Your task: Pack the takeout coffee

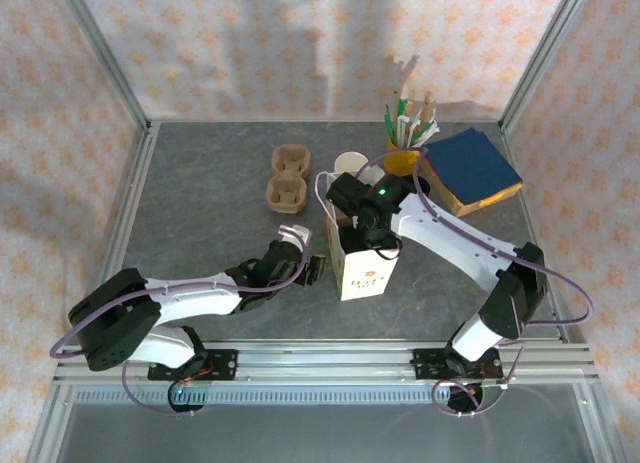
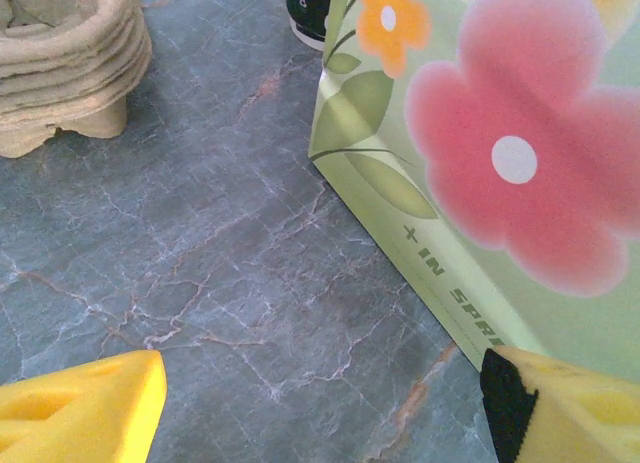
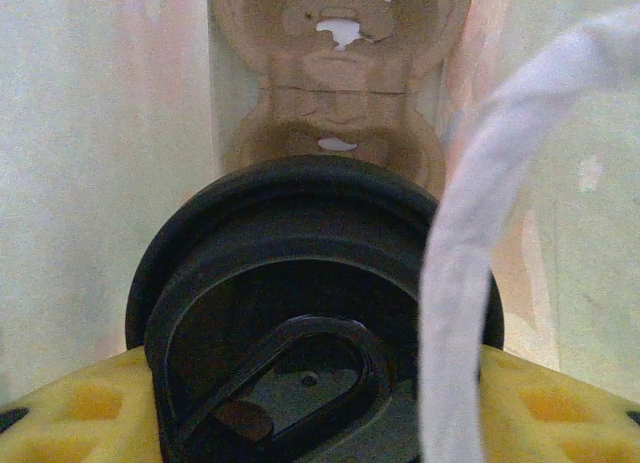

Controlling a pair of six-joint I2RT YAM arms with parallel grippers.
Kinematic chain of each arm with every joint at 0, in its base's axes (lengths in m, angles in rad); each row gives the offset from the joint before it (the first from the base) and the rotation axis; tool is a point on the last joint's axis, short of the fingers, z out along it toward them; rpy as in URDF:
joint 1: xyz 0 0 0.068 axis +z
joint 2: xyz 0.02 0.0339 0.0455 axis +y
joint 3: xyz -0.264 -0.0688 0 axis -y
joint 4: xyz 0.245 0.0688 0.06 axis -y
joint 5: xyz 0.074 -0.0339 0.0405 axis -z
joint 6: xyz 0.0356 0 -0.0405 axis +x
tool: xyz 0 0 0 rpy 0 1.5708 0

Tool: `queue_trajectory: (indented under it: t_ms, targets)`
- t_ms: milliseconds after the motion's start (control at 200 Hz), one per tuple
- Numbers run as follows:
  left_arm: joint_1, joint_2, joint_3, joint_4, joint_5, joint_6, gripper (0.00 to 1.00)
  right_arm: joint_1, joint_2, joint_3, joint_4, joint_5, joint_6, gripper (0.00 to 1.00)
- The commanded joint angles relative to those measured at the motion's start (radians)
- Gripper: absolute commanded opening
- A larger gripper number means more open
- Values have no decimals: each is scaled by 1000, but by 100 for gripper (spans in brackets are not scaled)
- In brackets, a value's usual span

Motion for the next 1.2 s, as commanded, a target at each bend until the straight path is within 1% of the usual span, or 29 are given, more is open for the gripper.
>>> queue_trajectory:
  t_ms: [0,455,891,1191]
  targets:
    - [-8,9,12,32,-27,-9,84,-3,3,-5,-22,4,11,47]
    - [-9,18,18,34,-31,-12,84,-3,-8,-2,-21,40,20,47]
    - [-14,21,13,44,-36,-20,83,-3,-44,-52,-11,31,14,48]
    - [-14,26,14,46,-35,-20,83,-3,-43,-36,-3,41,16,48]
